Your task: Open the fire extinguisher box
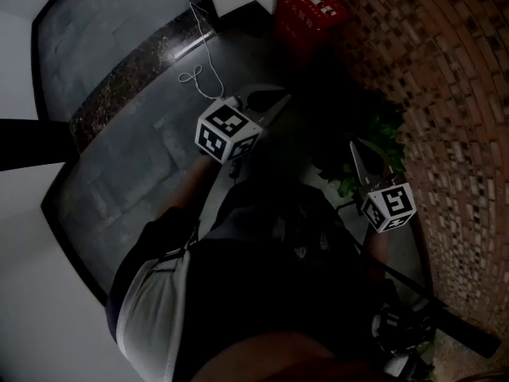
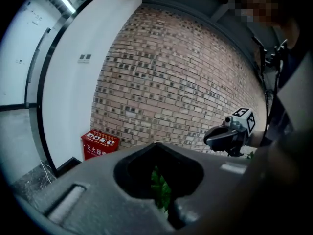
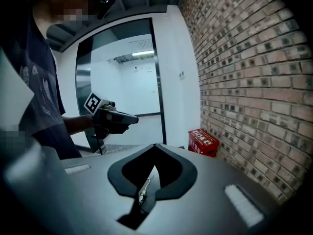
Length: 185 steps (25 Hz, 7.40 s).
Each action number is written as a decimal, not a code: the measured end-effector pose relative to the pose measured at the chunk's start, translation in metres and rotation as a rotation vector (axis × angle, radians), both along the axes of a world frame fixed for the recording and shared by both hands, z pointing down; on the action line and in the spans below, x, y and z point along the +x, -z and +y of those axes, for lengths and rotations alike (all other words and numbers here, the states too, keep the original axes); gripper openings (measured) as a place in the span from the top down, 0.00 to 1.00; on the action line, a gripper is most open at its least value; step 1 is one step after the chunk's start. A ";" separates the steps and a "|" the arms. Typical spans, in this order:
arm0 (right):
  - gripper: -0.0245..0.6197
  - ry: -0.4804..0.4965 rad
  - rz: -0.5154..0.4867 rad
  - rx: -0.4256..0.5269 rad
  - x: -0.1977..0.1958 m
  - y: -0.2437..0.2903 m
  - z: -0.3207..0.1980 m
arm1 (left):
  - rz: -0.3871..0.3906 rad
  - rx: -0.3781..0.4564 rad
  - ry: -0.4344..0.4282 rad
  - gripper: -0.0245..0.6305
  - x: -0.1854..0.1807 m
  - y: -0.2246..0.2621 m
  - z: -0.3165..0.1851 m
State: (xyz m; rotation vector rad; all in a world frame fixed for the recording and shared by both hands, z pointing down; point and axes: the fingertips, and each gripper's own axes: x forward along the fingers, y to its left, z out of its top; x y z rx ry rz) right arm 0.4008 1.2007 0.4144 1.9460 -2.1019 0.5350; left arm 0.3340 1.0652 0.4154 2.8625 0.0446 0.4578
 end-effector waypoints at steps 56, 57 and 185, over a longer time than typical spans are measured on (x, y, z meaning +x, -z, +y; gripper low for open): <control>0.96 0.265 -0.084 -0.042 0.162 -0.042 -0.203 | -0.173 0.101 0.083 0.96 0.163 -0.002 -0.154; 0.96 0.255 -0.074 -0.049 0.166 -0.044 -0.209 | -0.172 0.097 0.077 0.96 0.166 -0.004 -0.159; 0.73 0.100 0.464 -0.874 0.375 -0.307 -0.497 | -0.303 -0.073 0.010 0.96 0.235 -0.076 -0.460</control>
